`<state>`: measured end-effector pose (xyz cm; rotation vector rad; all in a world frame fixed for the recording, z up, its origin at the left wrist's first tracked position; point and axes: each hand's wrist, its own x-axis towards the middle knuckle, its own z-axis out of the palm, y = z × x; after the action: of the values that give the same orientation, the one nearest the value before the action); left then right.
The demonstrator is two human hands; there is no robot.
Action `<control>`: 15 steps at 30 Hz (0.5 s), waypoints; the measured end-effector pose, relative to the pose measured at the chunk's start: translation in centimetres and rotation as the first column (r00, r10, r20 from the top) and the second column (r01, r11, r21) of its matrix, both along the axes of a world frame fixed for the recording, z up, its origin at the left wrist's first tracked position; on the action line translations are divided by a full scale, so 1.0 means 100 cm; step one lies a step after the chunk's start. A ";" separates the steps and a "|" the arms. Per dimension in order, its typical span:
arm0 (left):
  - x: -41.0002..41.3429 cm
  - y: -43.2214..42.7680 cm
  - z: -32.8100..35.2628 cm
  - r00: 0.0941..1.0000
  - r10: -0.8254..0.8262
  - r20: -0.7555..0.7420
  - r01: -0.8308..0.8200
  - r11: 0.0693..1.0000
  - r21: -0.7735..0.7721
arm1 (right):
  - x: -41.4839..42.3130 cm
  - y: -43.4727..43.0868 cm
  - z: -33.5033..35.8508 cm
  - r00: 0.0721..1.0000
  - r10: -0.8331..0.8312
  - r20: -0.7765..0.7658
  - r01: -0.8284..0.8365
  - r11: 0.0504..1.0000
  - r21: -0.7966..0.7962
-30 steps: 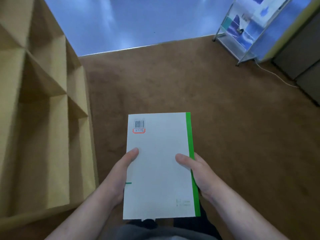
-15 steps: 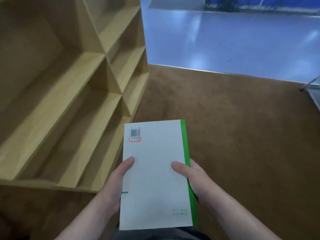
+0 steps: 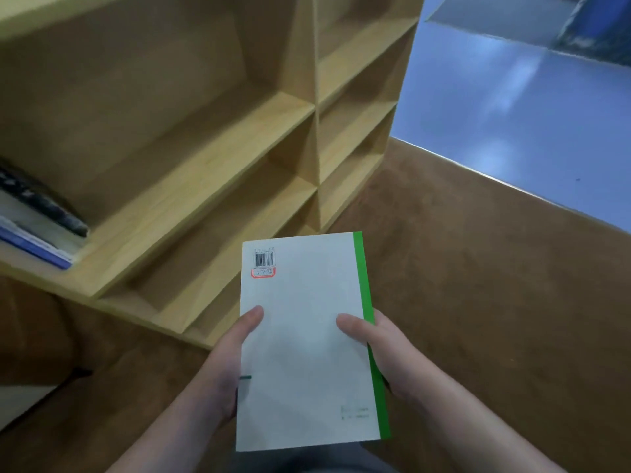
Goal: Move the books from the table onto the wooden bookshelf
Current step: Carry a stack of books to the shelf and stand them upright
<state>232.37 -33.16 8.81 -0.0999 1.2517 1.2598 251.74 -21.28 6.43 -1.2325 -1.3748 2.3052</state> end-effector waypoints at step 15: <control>-0.088 0.057 0.008 0.953 0.300 -0.050 -0.298 0.954 0.039 | -0.134 0.114 0.005 0.954 0.287 -0.089 -0.289 0.957 -0.014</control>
<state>223.55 -27.50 9.62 -0.2413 1.2973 1.5517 238.30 -9.89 6.92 -0.9806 -1.5897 2.5414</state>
